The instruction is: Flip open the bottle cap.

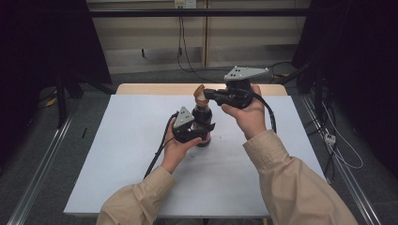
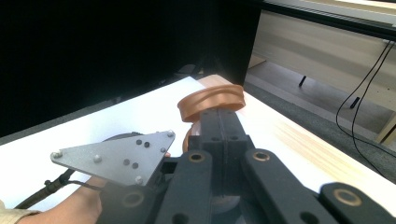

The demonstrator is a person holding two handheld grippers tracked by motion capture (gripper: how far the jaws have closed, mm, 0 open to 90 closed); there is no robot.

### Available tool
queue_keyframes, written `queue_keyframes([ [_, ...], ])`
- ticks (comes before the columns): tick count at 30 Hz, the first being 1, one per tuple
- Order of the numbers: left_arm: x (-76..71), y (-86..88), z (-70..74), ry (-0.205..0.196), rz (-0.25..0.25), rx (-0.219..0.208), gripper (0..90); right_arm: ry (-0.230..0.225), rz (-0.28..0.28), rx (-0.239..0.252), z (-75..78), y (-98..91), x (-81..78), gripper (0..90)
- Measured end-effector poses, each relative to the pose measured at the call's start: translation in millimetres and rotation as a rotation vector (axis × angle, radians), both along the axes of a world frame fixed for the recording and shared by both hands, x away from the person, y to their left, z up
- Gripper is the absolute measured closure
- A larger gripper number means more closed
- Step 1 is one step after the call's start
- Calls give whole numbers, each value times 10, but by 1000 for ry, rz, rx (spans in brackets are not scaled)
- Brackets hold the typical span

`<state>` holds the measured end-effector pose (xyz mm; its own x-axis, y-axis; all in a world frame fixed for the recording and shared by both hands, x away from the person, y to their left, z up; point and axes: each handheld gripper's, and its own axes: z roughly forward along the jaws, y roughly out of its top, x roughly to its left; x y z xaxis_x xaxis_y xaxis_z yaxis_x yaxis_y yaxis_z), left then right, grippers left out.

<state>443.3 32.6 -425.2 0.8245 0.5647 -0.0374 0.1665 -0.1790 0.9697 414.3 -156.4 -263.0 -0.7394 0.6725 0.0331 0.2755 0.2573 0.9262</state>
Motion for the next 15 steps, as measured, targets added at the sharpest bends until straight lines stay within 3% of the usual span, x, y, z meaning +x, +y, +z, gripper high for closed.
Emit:
queue_keyframes([
  [15, 1, -1, -2, 4, 0, -4, 304, 2, 0, 3, -2, 3, 13, 900],
])
